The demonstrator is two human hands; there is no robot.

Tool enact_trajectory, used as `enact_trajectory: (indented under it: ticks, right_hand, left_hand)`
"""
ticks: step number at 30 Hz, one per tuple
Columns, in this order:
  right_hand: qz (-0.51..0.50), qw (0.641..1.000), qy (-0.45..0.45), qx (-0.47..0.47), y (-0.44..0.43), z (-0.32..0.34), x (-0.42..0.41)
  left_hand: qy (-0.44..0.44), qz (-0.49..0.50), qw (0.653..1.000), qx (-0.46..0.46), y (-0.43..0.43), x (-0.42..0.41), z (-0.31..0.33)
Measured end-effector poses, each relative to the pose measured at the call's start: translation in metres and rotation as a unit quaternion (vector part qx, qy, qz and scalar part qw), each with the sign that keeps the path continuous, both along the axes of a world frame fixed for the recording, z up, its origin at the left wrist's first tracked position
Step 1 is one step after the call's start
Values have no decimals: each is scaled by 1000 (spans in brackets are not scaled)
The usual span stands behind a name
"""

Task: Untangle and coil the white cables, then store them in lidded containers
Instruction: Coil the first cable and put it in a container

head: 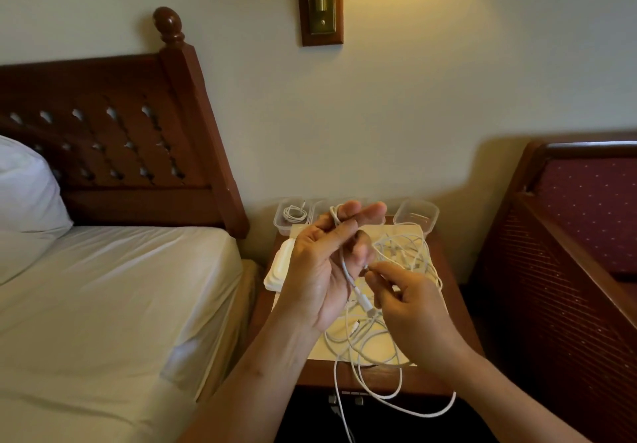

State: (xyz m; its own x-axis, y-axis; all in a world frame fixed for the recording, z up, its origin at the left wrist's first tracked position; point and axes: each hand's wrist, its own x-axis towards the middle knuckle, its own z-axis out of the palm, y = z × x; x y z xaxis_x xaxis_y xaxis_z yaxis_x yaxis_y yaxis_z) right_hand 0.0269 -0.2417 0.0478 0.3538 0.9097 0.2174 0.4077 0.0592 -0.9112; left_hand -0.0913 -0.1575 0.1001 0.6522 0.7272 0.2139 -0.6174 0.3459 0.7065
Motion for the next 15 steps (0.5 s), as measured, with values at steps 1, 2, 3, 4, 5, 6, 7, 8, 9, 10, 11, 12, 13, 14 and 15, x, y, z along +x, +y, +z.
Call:
enact_trajectory:
  ticks: [1,2,3,4,5,6,7,8,9,10,11,12,13,14,15]
  right_hand:
    - [4,1000,-15,0,-1,-1,-1]
    - [3,1000,-28,-3,-1,-2,0]
    - [-4,999,-36,-9,-1,-2,2]
    - [-11,999,-45,-16,0,-3,5]
    - [-13,998,-55,-20,-1,-2,6]
    - [-11,997,-70,-24,-2,-4,8]
    - [-7,996,-88,-29,-4,-3,8]
    - [0,994,-107,-34,-6,-3,7]
    - [7,991,-127,-43,-7,-2,6]
    - [14,990,-132,-48,-7,-1,4]
    - [17,992,-114,-52,-7,2,2]
    - [16,995,-81,-57,-7,5,0]
    - [14,997,-37,-69,-7,9,-1]
    - [17,996,12,-85,-8,14,0]
    - [26,993,55,-106,-9,20,1]
  left_hand:
    - [9,9,1000,-7,0,1,0]
    - [21,15,1000,-15,0,2,1]
    - [35,18,999,-18,0,3,1]
    - [51,20,998,-13,-1,4,2]
    - [69,25,997,1,-3,5,2]
    - [87,34,995,22,-4,6,2]
    - [105,48,992,48,-4,7,0]
    - [120,64,988,75,-4,8,-1]
    - [131,77,983,101,-4,8,-3]
    - [138,83,979,122,-3,8,-4]
    - [143,83,976,143,-2,7,-6]
    - [154,86,969,170,0,6,-8]
    - [176,96,958,207,1,6,-10]
    - [210,114,938,253,1,6,-12]
    - [249,137,909,305,2,6,-16]
